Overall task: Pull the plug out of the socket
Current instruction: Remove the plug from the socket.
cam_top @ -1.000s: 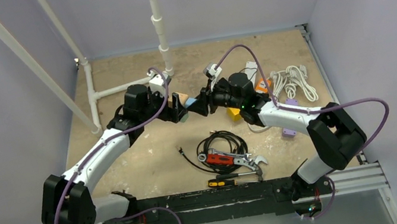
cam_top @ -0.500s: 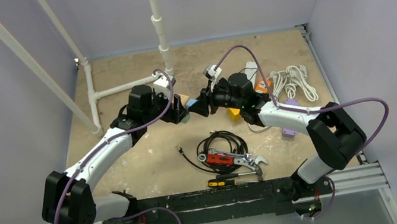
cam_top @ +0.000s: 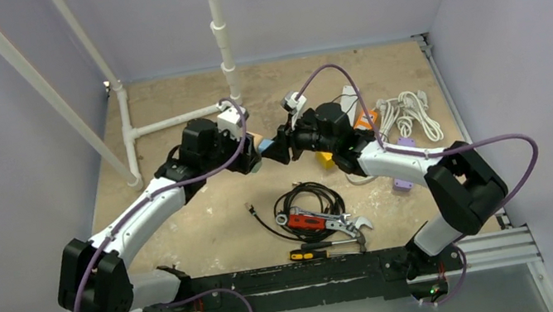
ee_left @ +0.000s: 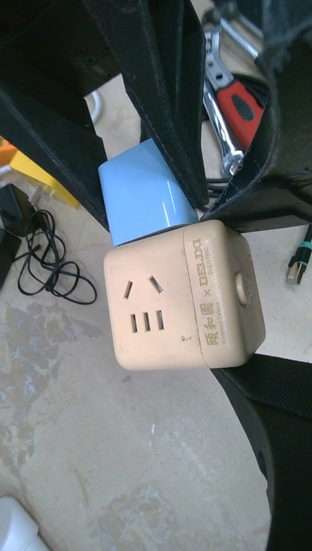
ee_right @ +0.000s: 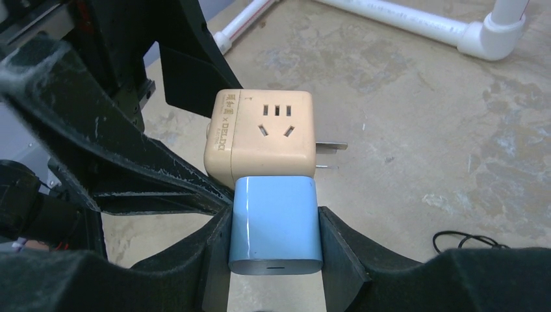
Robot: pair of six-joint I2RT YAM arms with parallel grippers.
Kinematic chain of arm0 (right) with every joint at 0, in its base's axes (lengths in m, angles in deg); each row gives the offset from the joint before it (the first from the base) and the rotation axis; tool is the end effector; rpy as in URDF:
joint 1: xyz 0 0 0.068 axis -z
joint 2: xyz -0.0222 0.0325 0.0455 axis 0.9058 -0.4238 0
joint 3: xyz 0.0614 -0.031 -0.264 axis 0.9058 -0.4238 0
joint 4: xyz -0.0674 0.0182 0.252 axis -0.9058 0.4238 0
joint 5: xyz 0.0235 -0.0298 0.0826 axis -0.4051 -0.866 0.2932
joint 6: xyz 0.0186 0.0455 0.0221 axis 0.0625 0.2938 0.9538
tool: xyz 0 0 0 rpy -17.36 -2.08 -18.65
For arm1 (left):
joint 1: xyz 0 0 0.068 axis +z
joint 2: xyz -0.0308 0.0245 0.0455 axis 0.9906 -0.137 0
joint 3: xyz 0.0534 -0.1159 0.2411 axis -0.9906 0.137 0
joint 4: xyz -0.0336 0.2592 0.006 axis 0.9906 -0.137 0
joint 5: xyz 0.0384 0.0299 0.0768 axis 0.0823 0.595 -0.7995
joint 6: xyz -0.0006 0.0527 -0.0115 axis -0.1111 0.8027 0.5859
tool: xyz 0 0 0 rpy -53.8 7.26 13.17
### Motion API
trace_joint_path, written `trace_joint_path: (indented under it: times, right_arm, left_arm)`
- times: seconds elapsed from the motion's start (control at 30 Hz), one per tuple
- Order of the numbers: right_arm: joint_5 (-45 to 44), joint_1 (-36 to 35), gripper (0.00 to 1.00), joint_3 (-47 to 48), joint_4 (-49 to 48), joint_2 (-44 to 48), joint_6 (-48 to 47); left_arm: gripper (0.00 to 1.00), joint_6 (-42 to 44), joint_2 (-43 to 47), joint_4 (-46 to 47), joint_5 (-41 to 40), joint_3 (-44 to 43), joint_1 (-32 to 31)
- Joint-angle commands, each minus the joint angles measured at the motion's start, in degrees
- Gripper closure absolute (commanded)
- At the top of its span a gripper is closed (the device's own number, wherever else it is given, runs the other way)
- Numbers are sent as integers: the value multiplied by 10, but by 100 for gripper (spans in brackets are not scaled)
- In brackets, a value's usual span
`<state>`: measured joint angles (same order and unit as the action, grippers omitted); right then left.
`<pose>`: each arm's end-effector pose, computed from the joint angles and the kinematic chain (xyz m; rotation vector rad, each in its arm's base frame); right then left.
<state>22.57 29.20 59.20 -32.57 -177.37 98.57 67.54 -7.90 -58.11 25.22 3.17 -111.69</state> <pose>0.2677 0.2121 0.2459 -0.6919 1.7586 1.0221 0.2460 -0.1485 0.2664 0.6062 2.0880 -0.5741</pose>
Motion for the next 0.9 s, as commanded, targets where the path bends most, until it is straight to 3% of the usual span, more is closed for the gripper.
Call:
trace_joint_path:
  times: [0.0, 0.3, 0.5, 0.87]
  right_arm:
    - [-29, 0, 100, 2, -65, -5, 2]
    - [-32, 0, 100, -1, -73, -18, 17]
    - [-33, 0, 100, 7, -58, -1, 19]
    - [-45, 0, 100, 12, -44, 31, 10]
  left_arm:
    - [100, -60, 20, 54, 98, -13, 59]
    - [100, -63, 27, 61, 107, -7, 76]
    - [100, 15, 35, 7, 11, -17, 11]
    - [100, 61, 18, -36, 10, -37, -21]
